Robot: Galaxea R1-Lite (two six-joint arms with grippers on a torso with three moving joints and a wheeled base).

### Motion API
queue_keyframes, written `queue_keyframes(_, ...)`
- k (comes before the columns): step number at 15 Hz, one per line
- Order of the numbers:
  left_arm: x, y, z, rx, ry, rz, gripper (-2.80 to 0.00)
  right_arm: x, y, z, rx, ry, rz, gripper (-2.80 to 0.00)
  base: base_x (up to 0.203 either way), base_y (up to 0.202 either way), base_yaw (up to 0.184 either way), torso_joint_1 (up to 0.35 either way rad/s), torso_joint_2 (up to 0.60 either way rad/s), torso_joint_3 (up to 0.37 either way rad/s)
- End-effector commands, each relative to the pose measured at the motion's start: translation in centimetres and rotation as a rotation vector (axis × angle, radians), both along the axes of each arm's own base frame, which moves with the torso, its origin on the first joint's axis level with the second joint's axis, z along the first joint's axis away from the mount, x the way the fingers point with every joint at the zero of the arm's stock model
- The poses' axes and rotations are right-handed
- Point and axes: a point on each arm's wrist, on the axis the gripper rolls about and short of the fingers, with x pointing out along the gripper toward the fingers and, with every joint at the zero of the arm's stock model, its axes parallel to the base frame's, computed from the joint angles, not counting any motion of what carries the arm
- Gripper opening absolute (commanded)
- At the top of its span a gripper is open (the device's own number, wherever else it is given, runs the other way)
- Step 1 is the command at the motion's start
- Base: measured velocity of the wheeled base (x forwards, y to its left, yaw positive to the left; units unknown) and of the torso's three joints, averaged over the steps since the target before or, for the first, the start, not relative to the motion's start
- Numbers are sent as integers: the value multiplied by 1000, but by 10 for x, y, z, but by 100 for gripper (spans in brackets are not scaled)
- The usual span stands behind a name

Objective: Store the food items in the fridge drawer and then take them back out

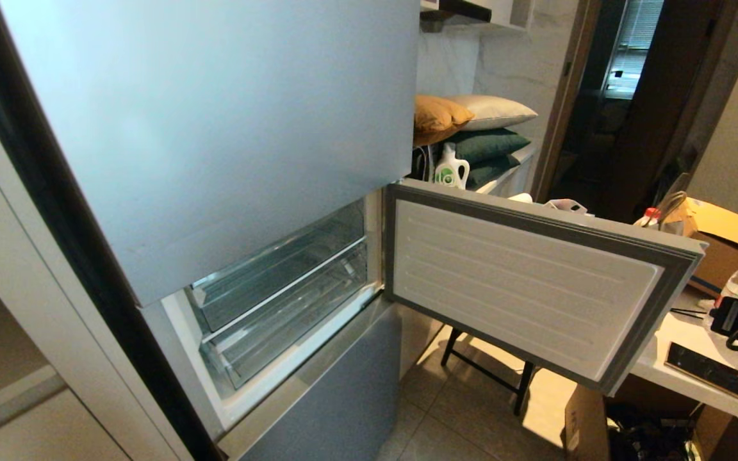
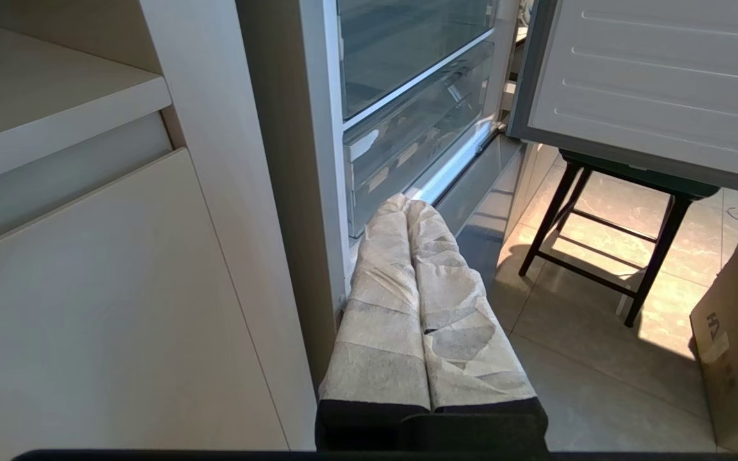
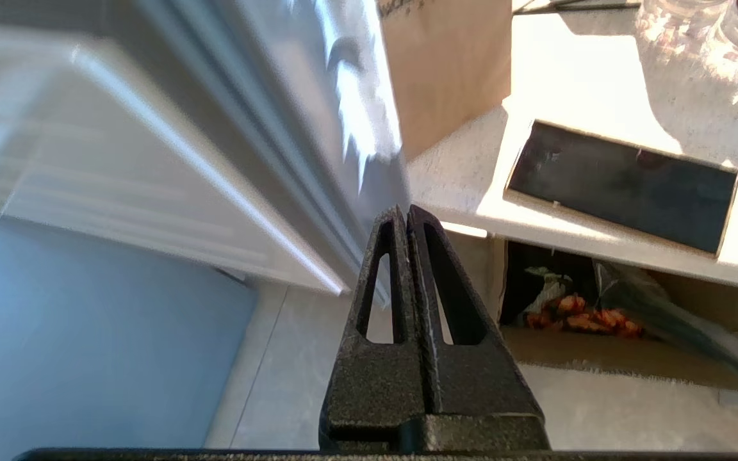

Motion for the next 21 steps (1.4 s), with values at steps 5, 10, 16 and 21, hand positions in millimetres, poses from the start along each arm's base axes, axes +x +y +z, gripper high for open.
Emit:
queue_keyframes(5, 1, 0, -3, 0, 12, 0, -280, 13, -28, -2, -19, -11, -66, -280, 0, 0, 0, 0, 0, 0)
queue_keyframes(10, 1, 0, -3, 0, 12, 0, -280, 29, -43, 1, -31, -40, -73, -280, 0, 0, 0, 0, 0, 0)
queue_keyframes(16, 1, 0, -3, 0, 11, 0, -280, 47, -52, -3, -4, -69, 1, -280, 0, 0, 0, 0, 0, 0)
queue_keyframes(21, 1, 0, -3, 0, 11, 0, -280, 57, -57, 1, 12, -109, 74, -280, 0, 0, 0, 0, 0, 0)
